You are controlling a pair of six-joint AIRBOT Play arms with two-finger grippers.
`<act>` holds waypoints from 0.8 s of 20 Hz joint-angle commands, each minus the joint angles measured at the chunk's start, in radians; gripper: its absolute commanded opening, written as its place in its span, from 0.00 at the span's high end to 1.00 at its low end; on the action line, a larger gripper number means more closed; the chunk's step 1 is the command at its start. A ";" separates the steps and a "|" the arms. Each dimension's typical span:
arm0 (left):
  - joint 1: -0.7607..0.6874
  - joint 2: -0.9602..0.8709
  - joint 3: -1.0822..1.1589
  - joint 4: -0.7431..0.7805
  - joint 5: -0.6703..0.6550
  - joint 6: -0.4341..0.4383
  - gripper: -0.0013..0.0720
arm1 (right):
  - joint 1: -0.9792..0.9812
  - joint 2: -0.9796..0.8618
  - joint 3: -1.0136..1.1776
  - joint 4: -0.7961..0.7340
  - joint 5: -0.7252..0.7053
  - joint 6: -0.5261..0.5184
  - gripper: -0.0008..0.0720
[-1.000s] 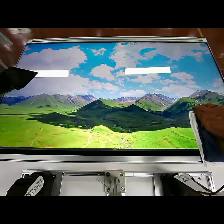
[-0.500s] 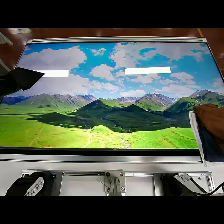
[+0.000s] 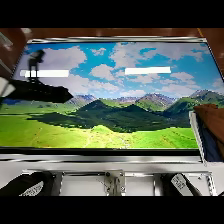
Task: Fold the shirts.
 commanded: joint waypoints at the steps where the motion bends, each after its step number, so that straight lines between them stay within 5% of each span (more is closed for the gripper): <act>1: -0.151 -0.175 0.129 0.271 -0.144 -0.136 0.00 | 0.201 -0.052 -0.030 -0.130 0.211 0.031 0.07; 16: -0.145 -0.217 0.178 0.255 -0.143 -0.143 0.04 | 0.227 -0.073 -0.047 -0.106 0.224 0.032 0.07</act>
